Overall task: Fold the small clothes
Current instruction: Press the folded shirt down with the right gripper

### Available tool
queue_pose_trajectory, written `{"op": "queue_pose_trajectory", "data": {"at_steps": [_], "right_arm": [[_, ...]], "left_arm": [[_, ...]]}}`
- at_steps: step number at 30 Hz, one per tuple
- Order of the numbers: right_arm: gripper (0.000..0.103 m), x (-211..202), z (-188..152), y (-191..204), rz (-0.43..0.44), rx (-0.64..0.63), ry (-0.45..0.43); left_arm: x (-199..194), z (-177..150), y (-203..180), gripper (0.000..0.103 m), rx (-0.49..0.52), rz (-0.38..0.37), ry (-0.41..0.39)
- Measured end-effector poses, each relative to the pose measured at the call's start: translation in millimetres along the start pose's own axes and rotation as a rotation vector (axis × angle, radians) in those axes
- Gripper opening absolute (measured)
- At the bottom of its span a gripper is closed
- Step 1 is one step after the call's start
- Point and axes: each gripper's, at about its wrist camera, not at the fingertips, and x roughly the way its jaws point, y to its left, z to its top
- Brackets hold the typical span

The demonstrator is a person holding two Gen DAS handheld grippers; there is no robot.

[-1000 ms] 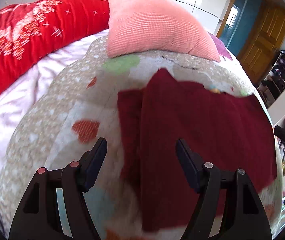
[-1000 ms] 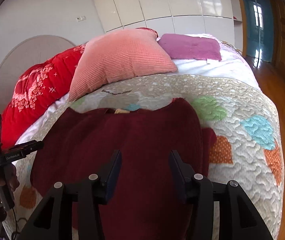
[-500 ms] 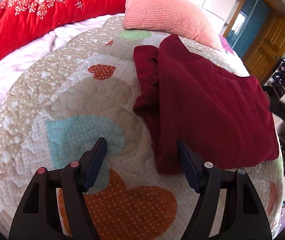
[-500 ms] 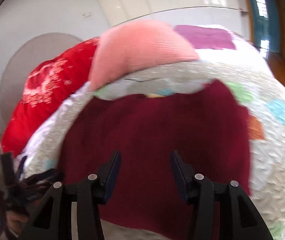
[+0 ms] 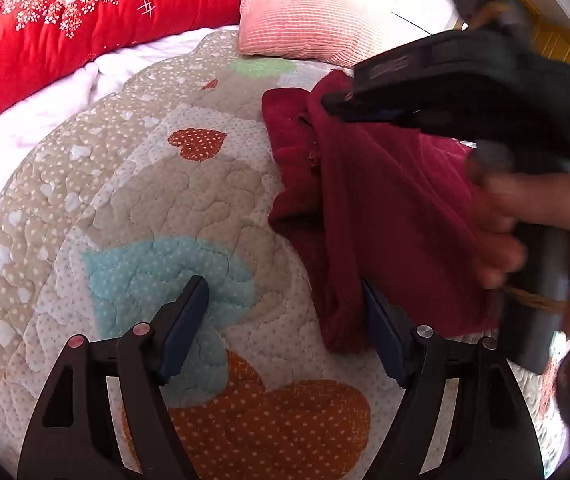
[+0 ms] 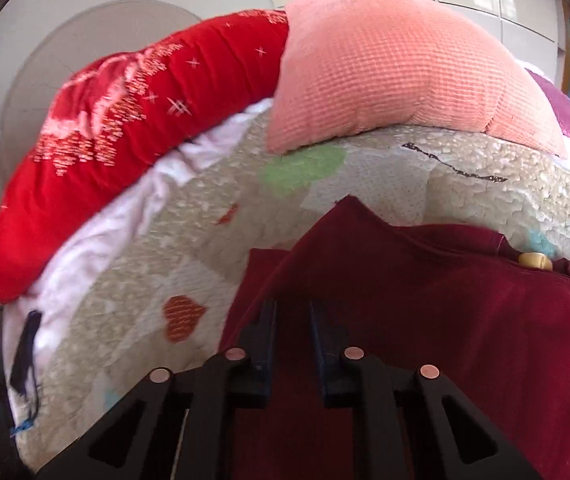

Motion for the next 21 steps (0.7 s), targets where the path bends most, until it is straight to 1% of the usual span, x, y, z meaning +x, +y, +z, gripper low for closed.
{"op": "queue_pose_trajectory", "data": {"at_steps": [2,5,9,12,17,21], "right_arm": [[0.015,11.7,-0.4,-4.1,0.01,0.021,0.013],[0.015,18.5,-1.8,-1.4,-0.008,-0.028,0.015],[0.015,5.6,1.0,-6.0,0.016,-0.036,0.014],[0.017,-13.7,-3.6,-13.6,0.055,-0.02,-0.009],[0.019,-20.9,0.7,-13.8,0.009,-0.031,-0.038],[0.019,-6.8,12.7,-14.4,-0.029,-0.027,-0.045]], "left_arm": [[0.9,0.1,0.9,0.078,-0.005,0.0,-0.002],[2.2,0.4,0.7,0.078,-0.005,0.005,-0.005],[3.5,0.7,0.1,0.079,0.005,0.013,-0.008],[3.8,1.0,0.5,0.079,0.003,0.012,-0.009],[2.6,0.4,0.7,0.079,-0.002,0.007,-0.012],[1.7,-0.8,1.5,0.079,-0.003,-0.003,-0.011]]}}
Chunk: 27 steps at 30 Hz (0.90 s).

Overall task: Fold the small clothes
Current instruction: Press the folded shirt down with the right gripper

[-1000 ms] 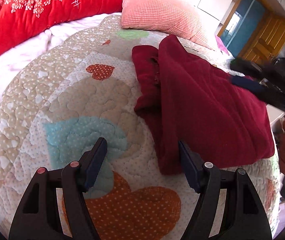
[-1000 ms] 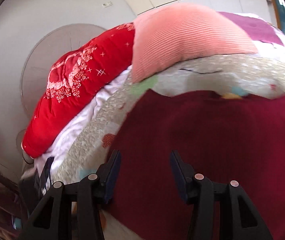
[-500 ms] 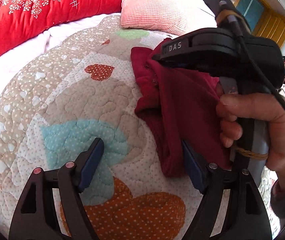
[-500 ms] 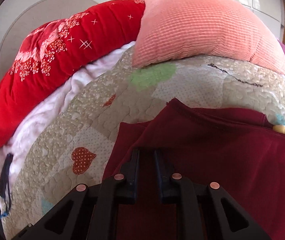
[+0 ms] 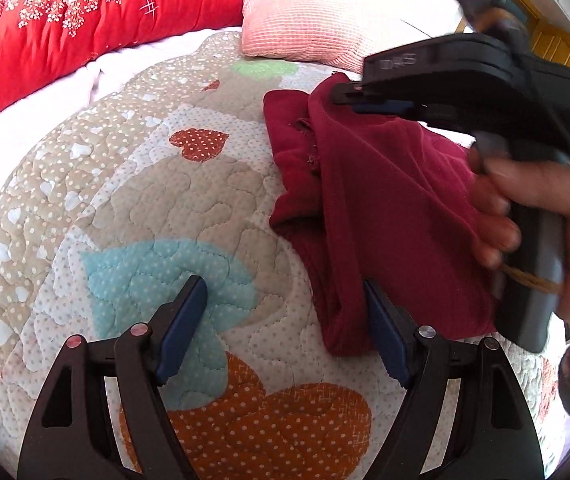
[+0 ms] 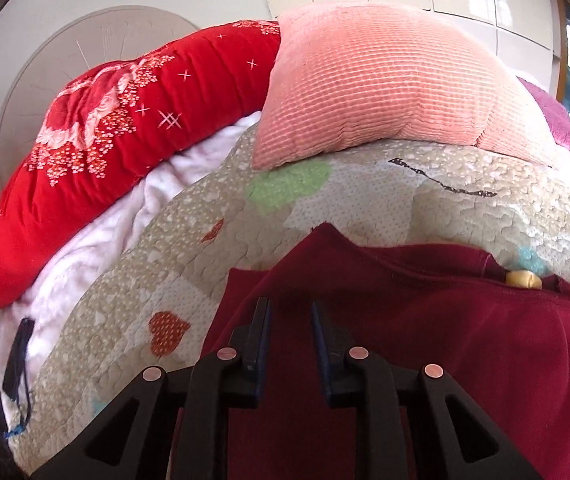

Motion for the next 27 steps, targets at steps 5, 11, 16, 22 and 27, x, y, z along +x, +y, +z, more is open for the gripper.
{"op": "queue_pose_trajectory", "data": {"at_steps": [5,11,16,22,27], "right_arm": [[0.019,40.5,7.8,-4.0,-0.023,0.008,0.075],[0.032,30.6,8.3,-10.7,0.013,0.012,0.094],[0.052,-2.8,-7.3,-8.5,0.075,0.039,0.077],[0.071,-4.6,-14.9,23.6,0.092,-0.042,0.14],[0.079,26.3,-11.9,55.4,-0.037,-0.172,0.228]], "left_arm": [[2.0,0.7,2.0,0.081,-0.01,-0.013,-0.002],[3.6,1.8,-0.5,0.083,-0.004,-0.008,-0.002],[4.3,2.0,-1.0,0.084,-0.003,-0.006,-0.003],[4.7,2.2,-0.7,0.084,-0.004,-0.008,-0.003],[3.8,2.2,1.3,0.084,-0.01,-0.019,-0.002]]}}
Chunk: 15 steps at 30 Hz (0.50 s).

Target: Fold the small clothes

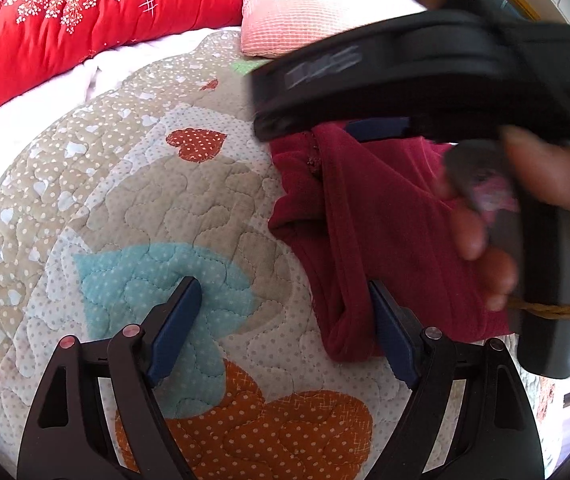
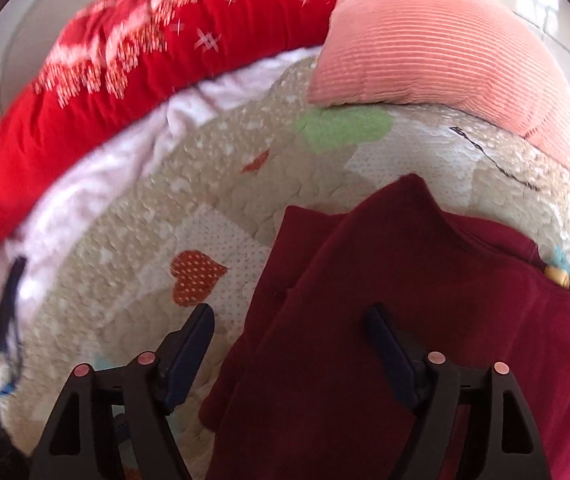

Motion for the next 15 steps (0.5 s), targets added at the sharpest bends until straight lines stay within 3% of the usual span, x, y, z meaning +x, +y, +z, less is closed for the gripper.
{"op": "queue_pose_trajectory", "data": {"at_steps": [4,7,10,15], "right_arm": [[0.078,17.5,2.3,19.0,-0.117,-0.114,0.012],[0.052,14.6,-9.0,18.3,-0.195,-0.138,-0.063],[0.031,-2.0,-15.3,-0.8,-0.105,-0.07,-0.117],[0.023,-37.6,-23.1,-34.5,0.079,0.074,-0.202]], "left_arm": [[0.2,1.5,1.8,0.085,-0.006,-0.013,0.0],[0.5,2.8,2.7,0.086,-0.012,-0.017,-0.003],[1.1,4.1,1.2,0.088,-0.019,-0.018,-0.011],[1.7,6.3,-6.3,0.089,-0.009,-0.029,-0.044]]}}
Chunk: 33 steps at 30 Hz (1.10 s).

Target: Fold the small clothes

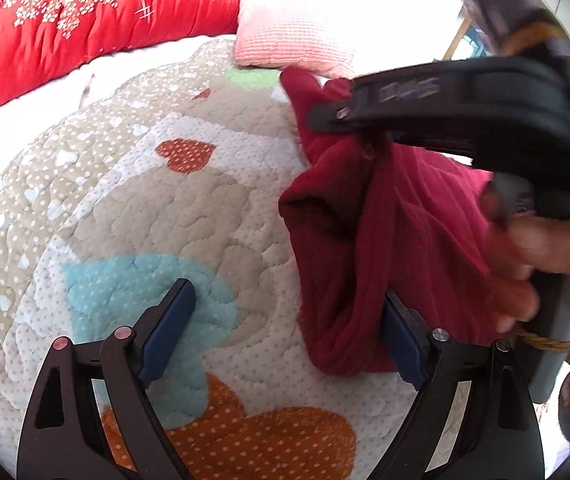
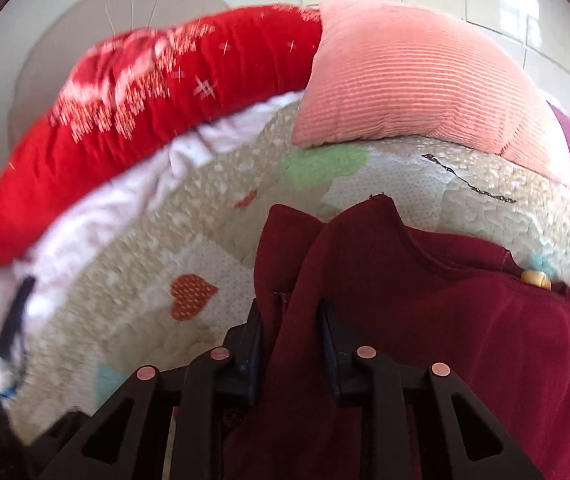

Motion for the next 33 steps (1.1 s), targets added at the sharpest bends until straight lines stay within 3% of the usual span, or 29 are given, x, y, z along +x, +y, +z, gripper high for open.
{"op": "queue_pose_trajectory", "data": {"at_steps": [3,5,6,7,9,15,21,24,27,29,30,32,33], "right_arm": [[0.02,-23.3,-2.5,-9.8,0.06,0.038,-0.055],[0.019,-34.0,-4.8,-12.0,0.074,0.051,-0.082],[0.018,-40.4,-5.9,-15.7,0.08,0.057,-0.092],[0.018,-50.1,-9.5,-19.5,0.084,0.066,-0.099],[0.017,-64.7,-14.2,-27.6,0.087,0.071,-0.115],[0.017,-134.7,-24.6,-70.5,0.027,0.066,-0.233],[0.016,-184.9,-45.3,-148.5,-0.097,0.142,-0.278],[0.015,-177.0,-60.7,-185.0,-0.225,0.201,-0.242],[0.015,-145.7,-78.5,-218.4,-0.272,0.288,-0.147],[0.017,-137.2,-90.4,-234.3,-0.232,0.329,-0.133],[0.02,-140.9,-94.8,-238.3,-0.205,0.346,-0.154],[0.048,-159.3,-98.9,-240.7,-0.188,0.365,-0.189],[0.054,-169.7,-101.3,-239.5,-0.195,0.368,-0.197]], "left_arm": [[2.8,2.8,-3.7,0.088,-0.005,-0.039,-0.01],[1.8,4.5,-9.0,0.058,0.016,-0.114,-0.01],[2.2,5.0,-12.7,0.026,0.019,-0.166,0.008],[0.5,5.4,-16.6,0.021,0.011,-0.194,0.024],[-9.7,7.0,-29.7,0.015,0.033,-0.182,0.012],[-49.8,18.6,-119.7,0.015,0.191,-0.336,-0.032],[-15.8,21.7,-222.9,0.015,0.356,-0.403,0.037],[21.0,13.7,-259.8,0.015,0.389,-0.407,0.119],[50.9,5.1,-273.8,0.016,0.398,-0.359,0.21],[49.9,4.8,-271.3,0.018,0.385,-0.371,0.247],[41.8,6.5,-267.0,0.022,0.374,-0.407,0.267],[24.3,9.8,-260.4,0.033,0.379,-0.452,0.276],[11.4,11.3,-255.3,0.041,0.392,-0.467,0.259]]}}
